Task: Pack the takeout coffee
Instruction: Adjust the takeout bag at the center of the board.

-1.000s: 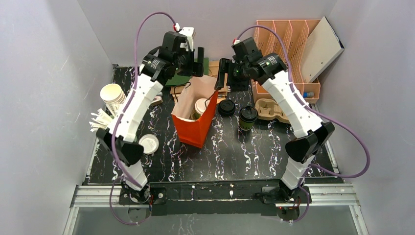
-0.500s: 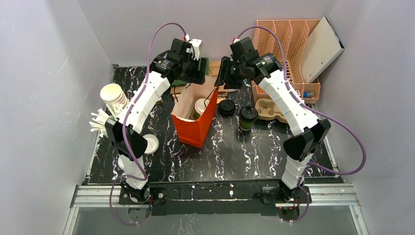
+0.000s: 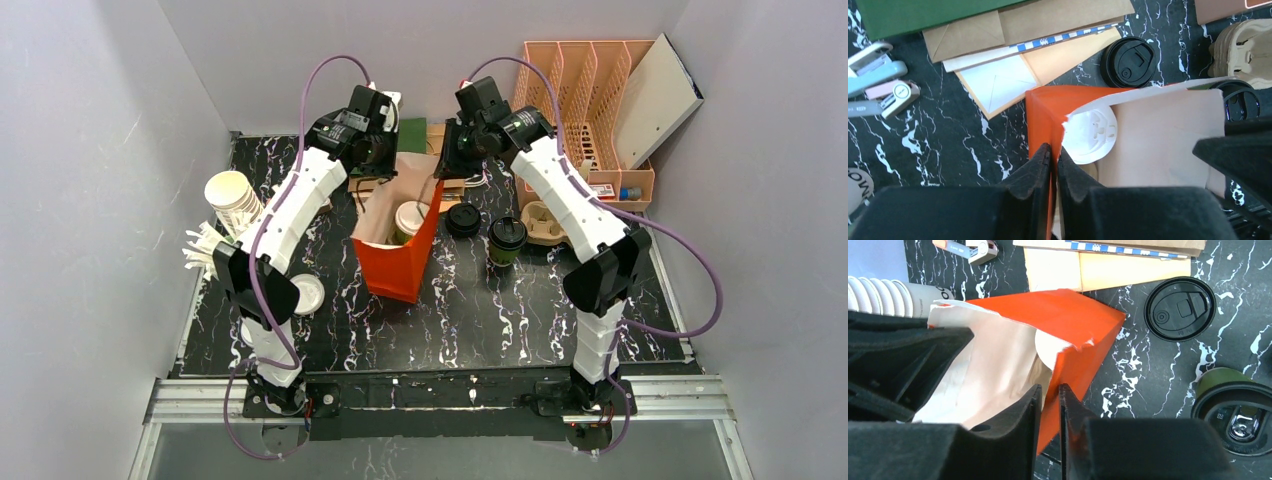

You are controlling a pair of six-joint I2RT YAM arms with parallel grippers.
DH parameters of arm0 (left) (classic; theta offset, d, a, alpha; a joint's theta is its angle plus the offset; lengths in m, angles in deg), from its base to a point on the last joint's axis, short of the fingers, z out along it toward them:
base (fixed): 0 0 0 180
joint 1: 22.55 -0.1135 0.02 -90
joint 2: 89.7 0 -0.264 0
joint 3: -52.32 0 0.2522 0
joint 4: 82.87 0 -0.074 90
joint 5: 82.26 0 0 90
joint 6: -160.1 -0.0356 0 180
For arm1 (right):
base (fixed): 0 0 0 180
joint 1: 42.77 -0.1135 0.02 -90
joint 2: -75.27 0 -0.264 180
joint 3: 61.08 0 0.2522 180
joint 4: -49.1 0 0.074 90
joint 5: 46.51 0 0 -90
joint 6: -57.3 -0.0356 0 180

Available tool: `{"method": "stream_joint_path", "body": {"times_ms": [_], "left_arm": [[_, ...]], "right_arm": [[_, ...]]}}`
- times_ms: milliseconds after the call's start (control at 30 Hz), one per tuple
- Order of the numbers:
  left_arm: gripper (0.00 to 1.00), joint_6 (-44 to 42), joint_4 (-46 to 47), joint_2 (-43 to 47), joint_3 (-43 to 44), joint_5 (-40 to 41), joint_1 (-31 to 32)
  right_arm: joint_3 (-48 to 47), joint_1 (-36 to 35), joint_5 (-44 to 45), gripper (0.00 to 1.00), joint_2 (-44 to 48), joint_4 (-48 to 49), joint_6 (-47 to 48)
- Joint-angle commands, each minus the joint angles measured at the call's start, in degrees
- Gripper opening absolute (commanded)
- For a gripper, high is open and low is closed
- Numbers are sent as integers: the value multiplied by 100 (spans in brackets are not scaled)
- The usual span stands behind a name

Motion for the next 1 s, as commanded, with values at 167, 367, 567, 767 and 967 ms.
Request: {"method": "stream_joint_path", "body": {"times_ms": [167, 367, 567, 767, 967], "left_arm": [[5, 1842, -649, 853, -300, 24, 5], [12, 2767, -57, 1621, -1607, -14, 5], [35, 2703, 39, 1872, -1775, 392, 5], [57, 2342, -22, 1859, -1516, 496, 5], [72, 1276, 42, 1901, -1096, 729, 5]], "right_arm": [[-661, 3, -29, 9, -334, 285, 504], [-738, -1, -248, 13, -367, 417, 801], [-981, -5, -99, 42, -268, 298, 1259], [-550, 2, 233, 90, 413, 390, 1666], [858, 3, 1201, 98, 1585, 843, 1759]]}}
